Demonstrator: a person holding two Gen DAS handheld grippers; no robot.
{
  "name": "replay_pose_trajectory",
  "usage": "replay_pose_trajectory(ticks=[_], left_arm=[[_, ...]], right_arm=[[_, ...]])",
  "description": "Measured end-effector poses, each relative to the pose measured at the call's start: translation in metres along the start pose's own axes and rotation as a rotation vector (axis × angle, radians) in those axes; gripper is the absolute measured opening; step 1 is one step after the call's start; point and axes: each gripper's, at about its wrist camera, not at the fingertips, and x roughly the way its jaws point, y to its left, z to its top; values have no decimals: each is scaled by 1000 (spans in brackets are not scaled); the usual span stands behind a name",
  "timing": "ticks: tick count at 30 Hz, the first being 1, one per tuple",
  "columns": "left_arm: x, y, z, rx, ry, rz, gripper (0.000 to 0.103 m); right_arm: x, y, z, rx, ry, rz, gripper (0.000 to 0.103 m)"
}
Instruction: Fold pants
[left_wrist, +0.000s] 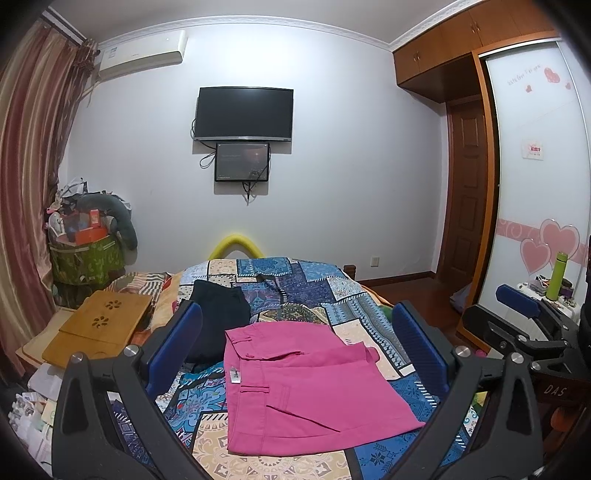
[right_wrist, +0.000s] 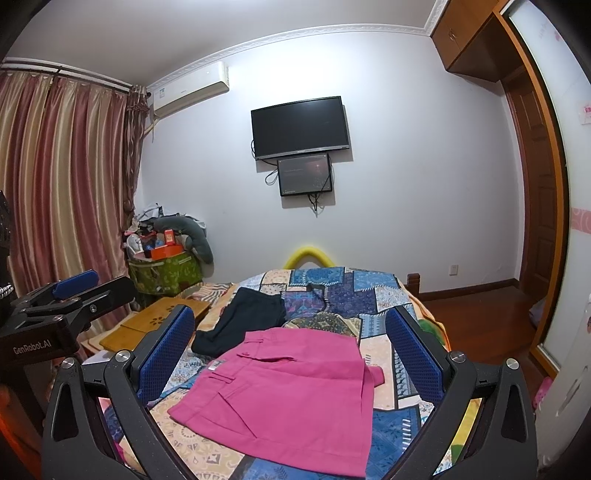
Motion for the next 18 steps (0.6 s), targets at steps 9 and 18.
replay_pose_trajectory(ticks=[9, 18], left_arm=[[1, 0, -1, -1, 1, 0, 103], [0, -1, 0, -1, 1, 2, 103]], right_arm=[[-3, -2, 1, 4, 6, -3, 103], [-2, -2, 1, 4, 7, -4, 103]])
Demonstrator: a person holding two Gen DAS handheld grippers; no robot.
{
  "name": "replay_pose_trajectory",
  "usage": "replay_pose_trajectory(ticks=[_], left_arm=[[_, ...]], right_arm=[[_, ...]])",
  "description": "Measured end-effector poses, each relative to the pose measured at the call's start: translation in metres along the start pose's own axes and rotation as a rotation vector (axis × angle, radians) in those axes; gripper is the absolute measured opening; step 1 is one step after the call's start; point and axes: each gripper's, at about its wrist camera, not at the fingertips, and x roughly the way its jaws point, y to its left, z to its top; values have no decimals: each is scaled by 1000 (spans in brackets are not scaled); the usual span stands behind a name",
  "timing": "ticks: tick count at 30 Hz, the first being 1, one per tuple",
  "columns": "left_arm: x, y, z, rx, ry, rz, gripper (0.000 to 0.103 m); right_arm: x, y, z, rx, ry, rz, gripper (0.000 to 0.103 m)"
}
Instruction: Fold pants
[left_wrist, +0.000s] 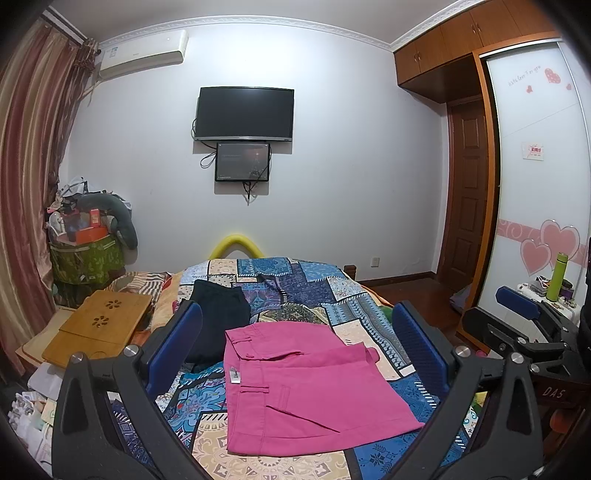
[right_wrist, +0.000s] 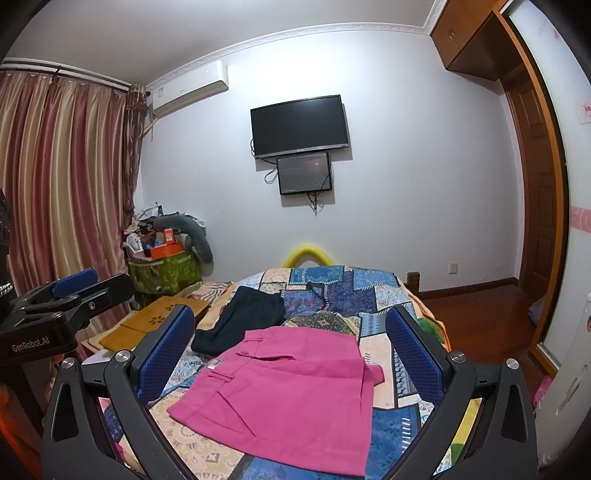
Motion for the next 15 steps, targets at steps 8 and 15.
replay_pose_trajectory(ticks=[8, 15], left_arm=[[0, 1, 0, -3, -3, 2, 103], [0, 0, -1, -4, -3, 3, 103]], right_arm=[[1, 0, 0, 1, 3, -2, 103], [1, 1, 0, -1, 3, -4, 103]])
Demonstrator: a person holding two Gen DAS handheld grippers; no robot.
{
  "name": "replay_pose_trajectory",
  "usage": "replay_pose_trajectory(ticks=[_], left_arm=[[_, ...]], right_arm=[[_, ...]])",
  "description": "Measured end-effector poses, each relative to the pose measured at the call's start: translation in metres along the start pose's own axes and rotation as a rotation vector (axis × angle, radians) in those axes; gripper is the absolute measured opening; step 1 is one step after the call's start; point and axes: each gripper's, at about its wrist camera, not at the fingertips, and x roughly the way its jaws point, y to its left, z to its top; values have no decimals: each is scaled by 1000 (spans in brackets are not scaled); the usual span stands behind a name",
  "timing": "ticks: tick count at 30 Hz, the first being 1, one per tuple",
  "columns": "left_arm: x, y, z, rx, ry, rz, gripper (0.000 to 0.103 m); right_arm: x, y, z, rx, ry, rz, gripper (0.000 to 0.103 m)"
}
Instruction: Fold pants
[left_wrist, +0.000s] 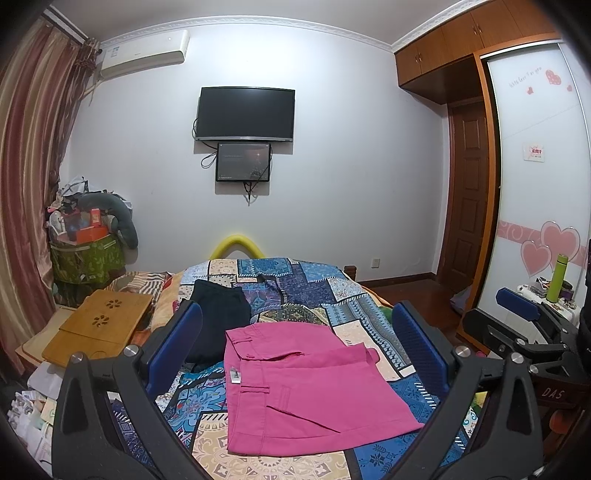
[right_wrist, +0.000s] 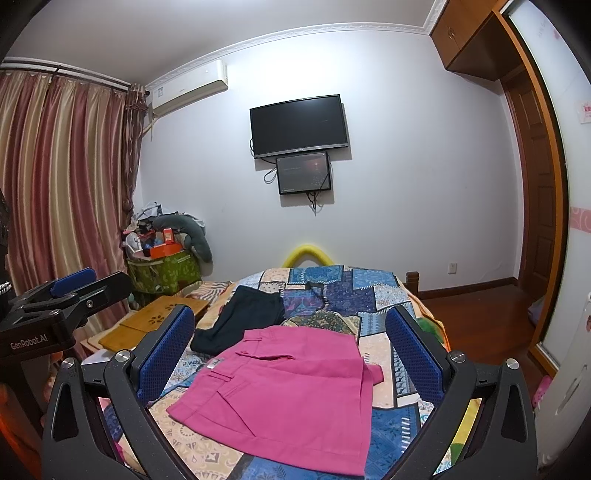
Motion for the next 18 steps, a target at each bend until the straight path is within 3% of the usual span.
replay_pose_trajectory(ticks=[18], left_arm=[[21, -2, -4, 4, 45, -4, 103]], right_arm=[[9, -2, -4, 4, 33, -17, 103]])
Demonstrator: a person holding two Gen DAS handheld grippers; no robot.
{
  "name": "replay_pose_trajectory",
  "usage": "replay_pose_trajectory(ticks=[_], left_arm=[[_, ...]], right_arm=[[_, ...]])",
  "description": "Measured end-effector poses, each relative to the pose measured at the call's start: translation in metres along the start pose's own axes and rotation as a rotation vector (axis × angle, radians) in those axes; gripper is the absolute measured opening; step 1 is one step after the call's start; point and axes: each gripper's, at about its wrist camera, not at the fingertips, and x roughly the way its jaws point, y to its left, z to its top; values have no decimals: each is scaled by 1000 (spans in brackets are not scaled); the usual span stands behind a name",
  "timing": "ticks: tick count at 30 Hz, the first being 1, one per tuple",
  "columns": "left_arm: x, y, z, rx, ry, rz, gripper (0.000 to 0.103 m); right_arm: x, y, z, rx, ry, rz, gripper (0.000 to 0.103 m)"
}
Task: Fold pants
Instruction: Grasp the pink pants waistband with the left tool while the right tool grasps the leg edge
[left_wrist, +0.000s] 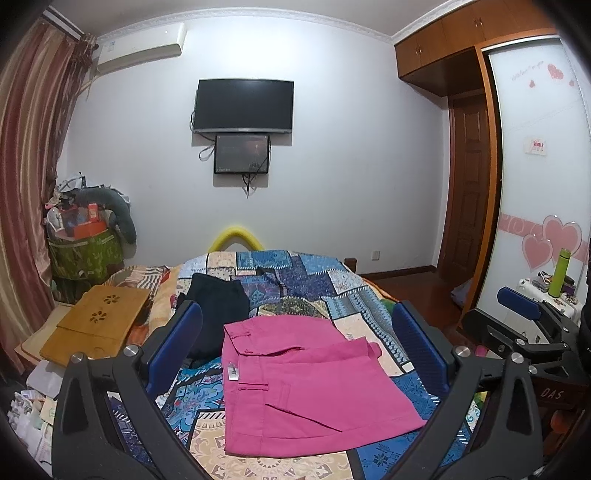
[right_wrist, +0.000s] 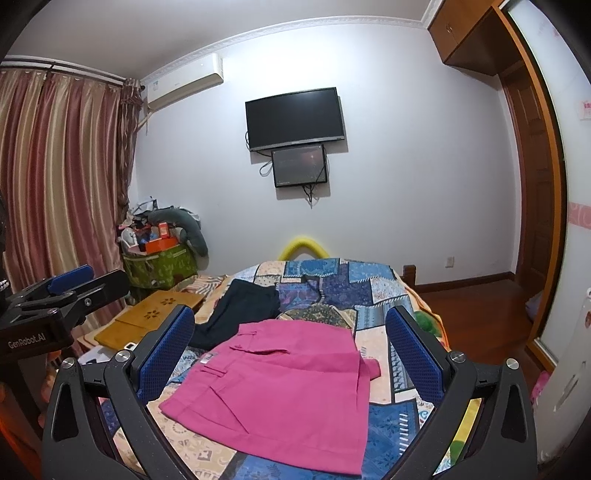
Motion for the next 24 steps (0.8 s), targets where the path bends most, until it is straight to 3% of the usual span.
replay_pose_trajectory(ticks=[10, 15, 19, 24], left_arm=[[85, 18, -13, 6, 180, 7, 103], [149, 42, -31, 16, 326, 43, 103], [204, 64, -54, -12, 464, 30, 103], [259, 93, -78, -47, 602, 53, 101]], right_arm=[[48, -24, -19, -1, 114, -32, 103], [92, -52, -40, 13, 234, -52, 103], [123, -71, -58, -16, 335, -77, 103], [160, -95, -78, -6, 473, -43, 103]])
